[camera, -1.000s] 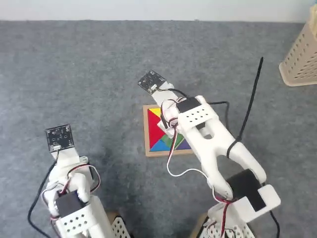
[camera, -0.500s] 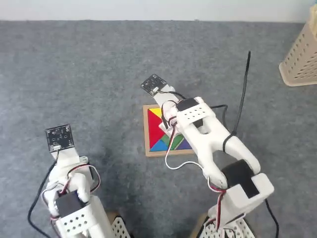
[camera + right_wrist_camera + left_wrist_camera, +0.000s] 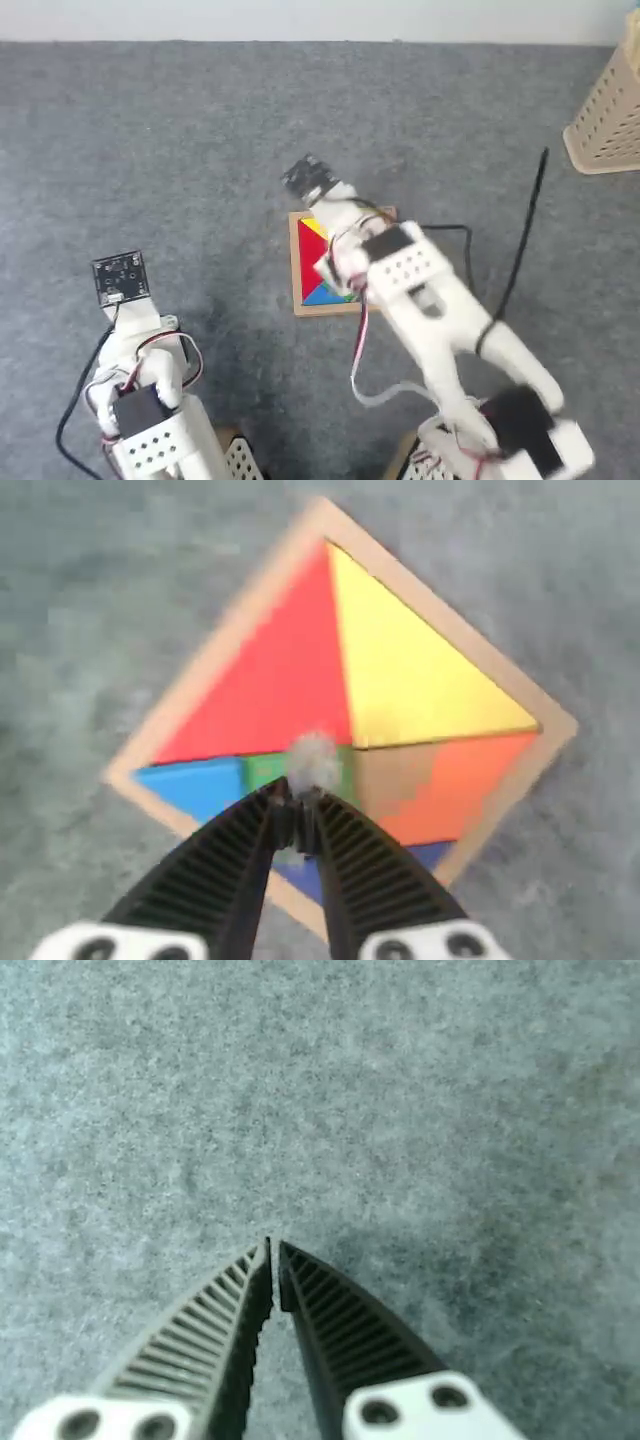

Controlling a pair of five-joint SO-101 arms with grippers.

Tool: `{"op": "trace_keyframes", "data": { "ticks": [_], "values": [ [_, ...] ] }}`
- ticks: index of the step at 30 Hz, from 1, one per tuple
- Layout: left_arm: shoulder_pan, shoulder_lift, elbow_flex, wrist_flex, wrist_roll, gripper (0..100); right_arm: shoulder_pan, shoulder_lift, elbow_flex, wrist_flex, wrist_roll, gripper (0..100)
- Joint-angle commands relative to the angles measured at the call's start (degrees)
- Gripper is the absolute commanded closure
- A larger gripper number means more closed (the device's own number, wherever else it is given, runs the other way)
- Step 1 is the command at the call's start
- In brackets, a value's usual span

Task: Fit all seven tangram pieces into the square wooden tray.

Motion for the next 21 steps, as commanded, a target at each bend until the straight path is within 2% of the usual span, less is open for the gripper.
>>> {"op": "trace_keyframes", "data": {
  "ticks": [1, 15, 21],
  "values": [
    [0.09, -0.18, -0.48, 0.18, 0.53, 99, -4.97, -6.29, 4.48, -4.53, -0.35, 99.2],
    [0.09, -0.18, -0.48, 0.18, 0.53, 99, -6.11, 9.63, 0.35, -7.16, -0.09, 99.2],
    [0.09, -0.18, -0.48, 0.18, 0.53, 99, -1.19, 10.59, 0.26, -7.08, 0.00, 99.2]
  ]
}}
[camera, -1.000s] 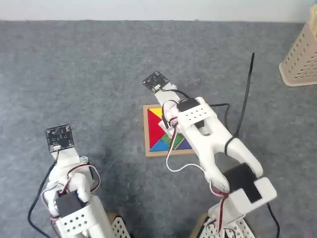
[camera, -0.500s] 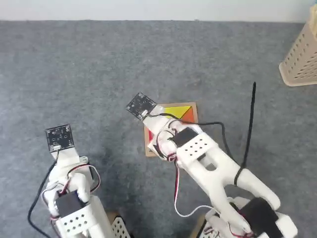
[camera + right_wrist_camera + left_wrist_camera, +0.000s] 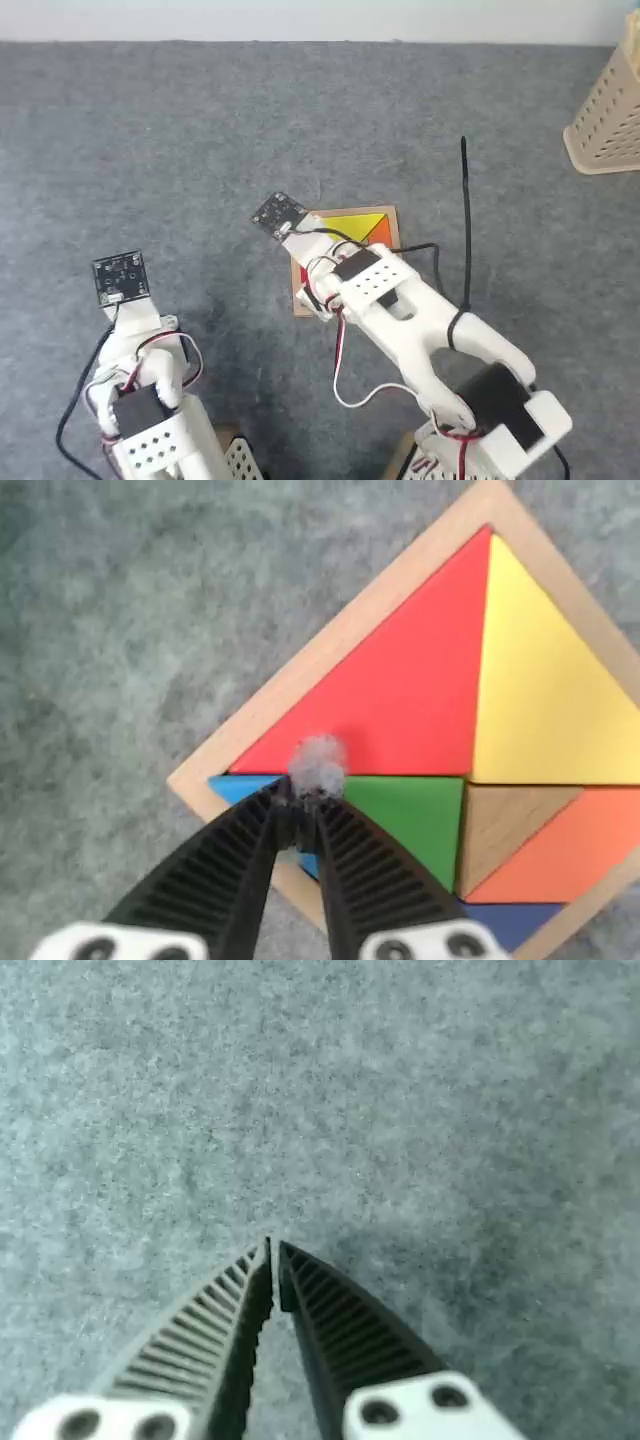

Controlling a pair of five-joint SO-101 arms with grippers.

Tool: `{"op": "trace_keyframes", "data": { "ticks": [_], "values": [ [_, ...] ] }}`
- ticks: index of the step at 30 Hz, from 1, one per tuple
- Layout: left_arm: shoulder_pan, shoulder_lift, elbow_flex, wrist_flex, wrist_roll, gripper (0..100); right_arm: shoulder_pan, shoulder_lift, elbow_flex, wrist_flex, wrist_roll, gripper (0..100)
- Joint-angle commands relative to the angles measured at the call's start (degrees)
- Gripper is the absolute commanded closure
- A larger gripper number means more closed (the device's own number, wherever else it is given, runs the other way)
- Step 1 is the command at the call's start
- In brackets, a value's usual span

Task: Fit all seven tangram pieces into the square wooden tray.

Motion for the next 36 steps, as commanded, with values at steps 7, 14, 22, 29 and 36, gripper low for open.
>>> {"op": "trace_keyframes", "data": {
  "ticks": [7, 14, 22, 29, 36],
  "values": [
    [0.09, -0.18, -0.48, 0.18, 0.53, 99, 4.53, 0.22, -1.76, 0.22, 1.14, 99.2],
    [0.09, -0.18, -0.48, 0.18, 0.53, 99, 4.62, -11.03, -1.93, 6.73, 0.79, 99.2],
    [0.09, -0.18, -0.48, 0.18, 0.53, 99, 6.20, -33.01, 2.20, 14.29, 1.14, 99.1],
    [0.09, -0.18, -0.48, 0.18, 0.53, 99, 8.92, -23.69, 2.29, 9.89, 1.32, 99.1],
    [0.09, -0.18, -0.48, 0.18, 0.53, 99, 9.10, -3.74, -2.46, 7.78, 5.10, 99.2]
  ]
}}
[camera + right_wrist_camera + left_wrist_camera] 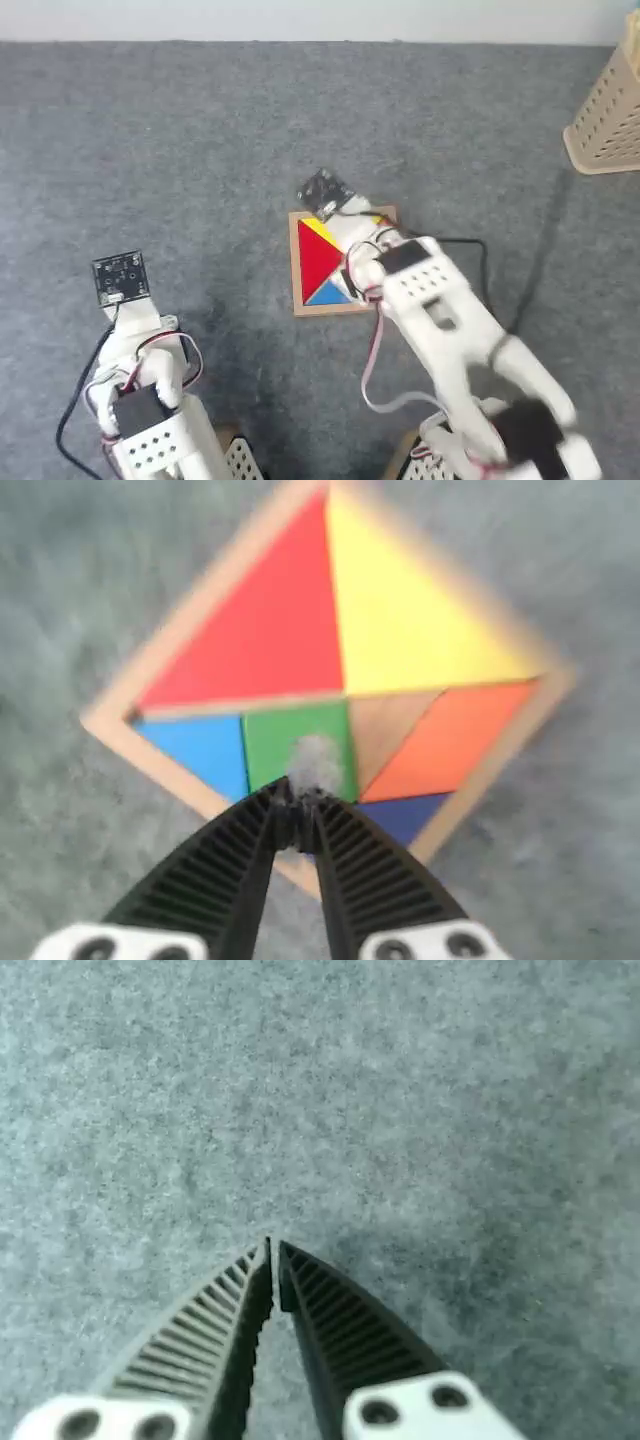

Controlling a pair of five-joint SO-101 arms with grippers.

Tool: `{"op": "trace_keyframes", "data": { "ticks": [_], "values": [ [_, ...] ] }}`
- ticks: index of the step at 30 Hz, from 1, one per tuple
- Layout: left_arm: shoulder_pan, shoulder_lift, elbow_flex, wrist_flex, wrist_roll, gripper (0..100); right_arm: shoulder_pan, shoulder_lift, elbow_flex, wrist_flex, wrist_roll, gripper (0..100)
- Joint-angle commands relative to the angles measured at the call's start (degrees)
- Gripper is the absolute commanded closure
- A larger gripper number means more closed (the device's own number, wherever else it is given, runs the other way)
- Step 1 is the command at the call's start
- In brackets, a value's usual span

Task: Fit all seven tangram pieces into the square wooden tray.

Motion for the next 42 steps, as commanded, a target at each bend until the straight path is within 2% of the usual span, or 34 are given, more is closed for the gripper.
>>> {"op": "trace_keyframes", "data": {
  "ticks": [1, 6, 11, 15, 22, 24, 27, 31, 34, 36, 40, 42],
  "values": [
    [0.09, -0.18, -0.48, 0.18, 0.53, 99, 0.84, 7.25, -6.59, 0.57, 1.32, 99.2],
    [0.09, -0.18, -0.48, 0.18, 0.53, 99, 0.40, 14.90, -10.46, -0.31, 1.23, 99.2],
    [0.09, -0.18, -0.48, 0.18, 0.53, 99, -0.92, 15.52, -11.08, -1.80, 0.79, 99.2],
    [0.09, -0.18, -0.48, 0.18, 0.53, 99, 1.54, 7.25, -10.02, -0.66, -2.64, 99.2],
    [0.09, -0.18, -0.48, 0.18, 0.53, 99, 3.38, -11.82, -4.66, 8.22, -0.97, 99.2],
    [0.09, -0.18, -0.48, 0.18, 0.53, 99, 6.90, -17.19, -4.66, 12.35, -0.44, 99.2],
    [0.09, -0.18, -0.48, 0.18, 0.53, 99, 16.57, -22.37, -4.40, 16.13, -0.53, 98.8],
    [0.09, -0.18, -0.48, 0.18, 0.53, 99, 30.20, -21.49, -4.40, 19.38, 0.00, 98.8],
    [0.09, -0.18, -0.48, 0.18, 0.53, 99, 36.44, -20.70, -4.48, 21.14, 0.00, 98.8],
    [0.09, -0.18, -0.48, 0.18, 0.53, 99, 40.13, -21.85, -4.66, 21.05, -0.18, 98.8],
    [0.09, -0.18, -0.48, 0.18, 0.53, 99, 52.44, -24.92, -4.92, 18.77, 0.00, 98.8],
    [0.09, -0.18, -0.48, 0.18, 0.53, 99, 58.33, -26.68, -5.10, 16.48, 3.25, 99.1]
  ]
}}
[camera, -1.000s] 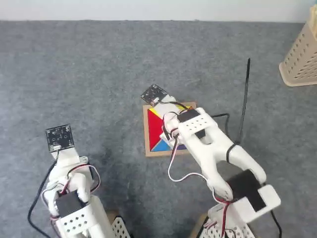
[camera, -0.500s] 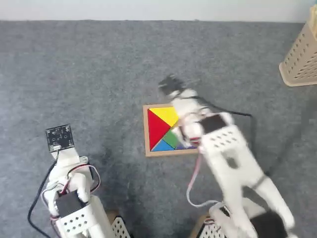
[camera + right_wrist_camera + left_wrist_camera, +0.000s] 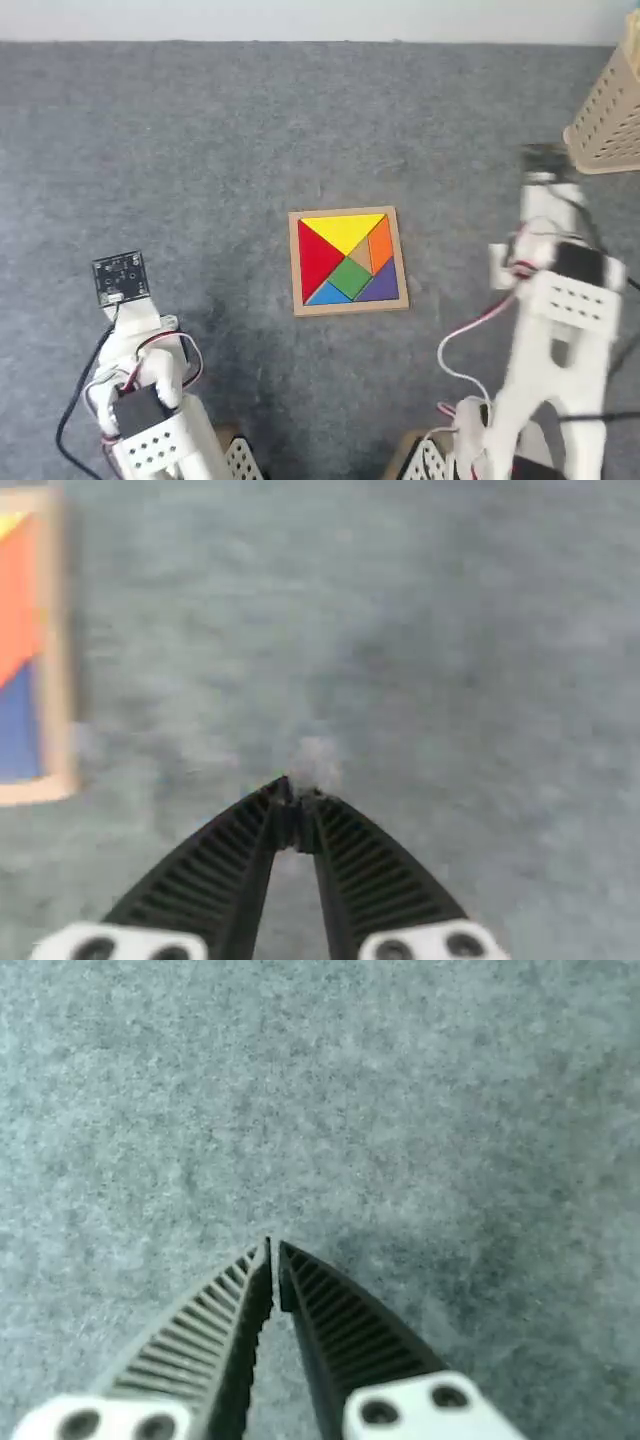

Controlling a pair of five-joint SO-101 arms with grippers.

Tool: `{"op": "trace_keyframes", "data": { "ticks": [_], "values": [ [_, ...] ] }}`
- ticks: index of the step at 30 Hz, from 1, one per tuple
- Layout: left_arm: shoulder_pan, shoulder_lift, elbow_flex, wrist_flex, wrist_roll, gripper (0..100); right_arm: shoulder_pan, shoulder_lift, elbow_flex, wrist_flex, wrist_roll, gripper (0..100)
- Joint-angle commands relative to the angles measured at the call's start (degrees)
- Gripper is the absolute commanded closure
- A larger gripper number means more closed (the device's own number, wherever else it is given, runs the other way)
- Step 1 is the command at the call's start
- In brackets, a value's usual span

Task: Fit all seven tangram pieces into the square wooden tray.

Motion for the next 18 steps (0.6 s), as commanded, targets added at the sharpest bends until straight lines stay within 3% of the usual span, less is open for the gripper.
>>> {"op": "trace_keyframes", "data": {
  "ticks": [1, 7, 18],
  "values": [
    [0.09, -0.18, -0.48, 0.18, 0.53, 99, 11.21, -5.67, -1.23, -4.18, 7.12, 99.1],
    [0.09, -0.18, -0.48, 0.18, 0.53, 99, 22.73, -23.87, 0.26, -14.64, 14.68, 99.2],
    [0.09, -0.18, -0.48, 0.18, 0.53, 99, 23.34, -59.74, 20.84, -27.91, 16.97, 99.1]
  ]
}}
